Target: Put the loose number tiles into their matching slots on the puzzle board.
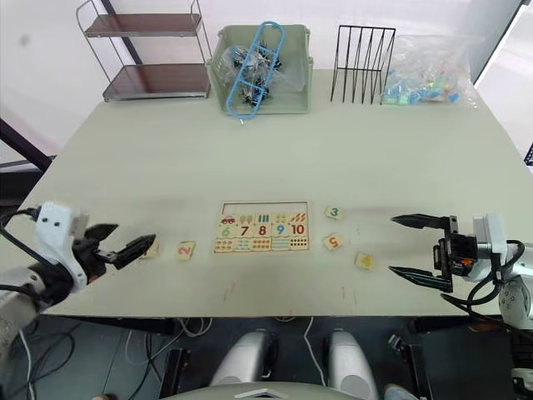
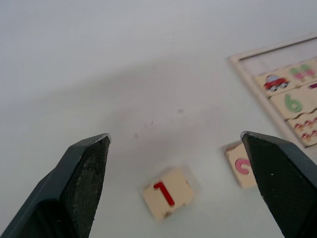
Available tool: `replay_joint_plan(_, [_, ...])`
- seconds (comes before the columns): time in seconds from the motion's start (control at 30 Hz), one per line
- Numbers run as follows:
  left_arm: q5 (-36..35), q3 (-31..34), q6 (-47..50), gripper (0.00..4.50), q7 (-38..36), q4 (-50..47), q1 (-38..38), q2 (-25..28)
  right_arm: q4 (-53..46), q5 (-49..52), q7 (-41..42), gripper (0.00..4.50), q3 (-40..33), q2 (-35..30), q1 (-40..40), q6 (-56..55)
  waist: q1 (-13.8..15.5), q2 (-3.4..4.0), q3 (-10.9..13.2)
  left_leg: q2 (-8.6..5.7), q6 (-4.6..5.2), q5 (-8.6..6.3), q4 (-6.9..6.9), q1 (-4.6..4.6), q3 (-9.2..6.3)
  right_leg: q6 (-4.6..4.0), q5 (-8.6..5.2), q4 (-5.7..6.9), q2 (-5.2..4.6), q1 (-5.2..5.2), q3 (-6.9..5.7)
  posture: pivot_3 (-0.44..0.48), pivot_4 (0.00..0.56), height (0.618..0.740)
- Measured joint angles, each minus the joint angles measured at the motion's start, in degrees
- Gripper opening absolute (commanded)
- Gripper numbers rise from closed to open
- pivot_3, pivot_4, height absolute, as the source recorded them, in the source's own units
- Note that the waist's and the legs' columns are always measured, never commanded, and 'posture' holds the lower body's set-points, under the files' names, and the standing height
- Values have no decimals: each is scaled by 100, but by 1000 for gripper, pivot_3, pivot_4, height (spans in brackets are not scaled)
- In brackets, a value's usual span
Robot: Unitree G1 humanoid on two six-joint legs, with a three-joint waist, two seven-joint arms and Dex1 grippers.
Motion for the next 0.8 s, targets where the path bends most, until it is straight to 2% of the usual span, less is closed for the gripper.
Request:
replay_joint_plan(0.2, [331,-655,-1661,4476,-1771,1543,-147,654,-243,-1,-120,4500,-19,16,203,49,-2,6,5,3,0,0,-7,-1,3,-2,0,-6,-14,-2,1,0,150,739])
replay_joint_plan(0.27, [481,-926,-2483,4476,-2564,2506,-489,851,-311,0,-197,4500,-38,30,247,47,-1,9,7,9,0,0,-7,0,3,-3,0,-4,-12,-3,0,0,150,739])
replay_joint_plan(0.43, [748,-1392,-3953,4476,-3913,3936,-1194,1044,-352,1,-222,4500,-82,45,348,18,-2,8,8,11,0,0,-6,-7,7,-2,0,-6,-8,-9,1,0,150,739])
replay_joint_plan(0.5, [891,-1544,-4376,4476,-4211,4379,-1408,1111,-351,-2,-227,4500,-91,48,354,-19,-2,8,8,11,0,0,-6,-12,9,0,1,-5,-5,-17,2,0,150,739])
replay_joint_plan(0.53, [1043,-1702,-4916,4476,-4555,4972,-1735,1132,-350,-2,-240,4500,-102,64,356,-40,-2,8,8,9,0,0,-6,-16,11,16,11,0,6,-24,2,0,150,739])
replay_joint_plan(0.63, [1123,-2061,-5675,4476,-4935,5835,-2114,1196,-353,-3,-274,4500,-123,103,376,-67,-8,8,8,8,1,0,-6,-22,13,20,13,6,10,-31,5,0,150,739])
replay_joint_plan(0.8, [1016,-2945,-6492,4476,-4956,6709,-2500,1398,-344,-3,-249,4500,-149,103,385,-159,-13,8,8,8,1,0,-2,-24,13,22,14,11,12,-33,6,0,150,739])
